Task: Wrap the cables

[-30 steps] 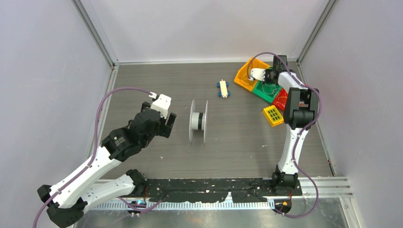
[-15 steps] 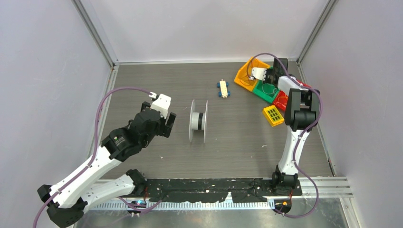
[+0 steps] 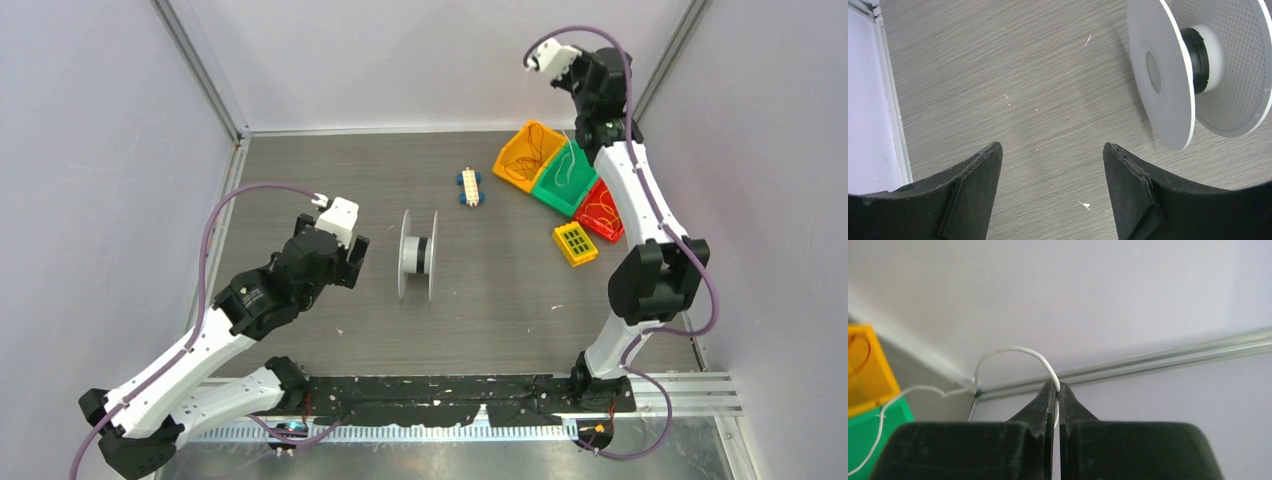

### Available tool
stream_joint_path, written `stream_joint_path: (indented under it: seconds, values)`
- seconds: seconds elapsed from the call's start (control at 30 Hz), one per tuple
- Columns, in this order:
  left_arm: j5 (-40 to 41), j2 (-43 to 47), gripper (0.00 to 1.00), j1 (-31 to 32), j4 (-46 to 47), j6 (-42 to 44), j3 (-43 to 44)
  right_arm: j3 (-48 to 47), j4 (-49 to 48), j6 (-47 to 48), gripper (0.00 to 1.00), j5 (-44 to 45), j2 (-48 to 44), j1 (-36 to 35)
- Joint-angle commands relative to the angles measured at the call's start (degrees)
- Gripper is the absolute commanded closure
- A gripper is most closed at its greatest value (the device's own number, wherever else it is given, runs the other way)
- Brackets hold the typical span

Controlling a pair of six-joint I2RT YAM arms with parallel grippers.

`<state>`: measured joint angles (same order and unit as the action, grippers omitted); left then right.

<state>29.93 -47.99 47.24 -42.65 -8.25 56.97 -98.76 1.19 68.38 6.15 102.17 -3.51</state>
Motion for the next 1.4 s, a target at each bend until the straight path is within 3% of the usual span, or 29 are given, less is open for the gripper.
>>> stream_joint_path:
  seconds: [0.0,0.3,0.47,0.53,0.77,1.03,1.13,1.37]
  values:
    - [2.62,-0.08,0.25,0.14,2.06,0.35,0.09,-7.9,2.29,-14.45,0.95,3.55,-7.51,-3.02]
    - [1.6,0.86,0.25,0.13,1.8,-1.09,-0.02,-18.61,10.9,-37.04,0.95,7.12,-15.51,-13.78]
    - [-0.94,1.88,0.24,0.13,1.83,-2.3,1.72,-20.78,14.77,-52.05,0.95,-1.52,-20.84,-15.48]
    - [-3.72,2.04,0.24,0.13,-0.01,-3.33,3.79,-17.3,15.95,-58.71,0.95,-4.43,-23.35,-16.0]
    - [-14.49,3.66,0.22,0.13,-5.16,-3.18,11.61,-0.56,12.0,-68.8,0.94,-12.01,-33.11,-20.37]
    - [-23.94,3.34,0.22,0.13,-6.55,-2.64,15.28,-3.18,17.69,-73.33,0.95,-21.9,-34.35,-22.99]
    - [-26.85,3.52,0.23,0.15,-5.35,-2.66,14.45,-1.61,18.23,-75.35,0.95,-31.47,-36.87,-23.51]
    - [-35.21,3.52,0.24,0.13,-2.09,-3.21,13.93,6.61,6.94,-89.85,0.95,-45.37,-43.79,-24.72]
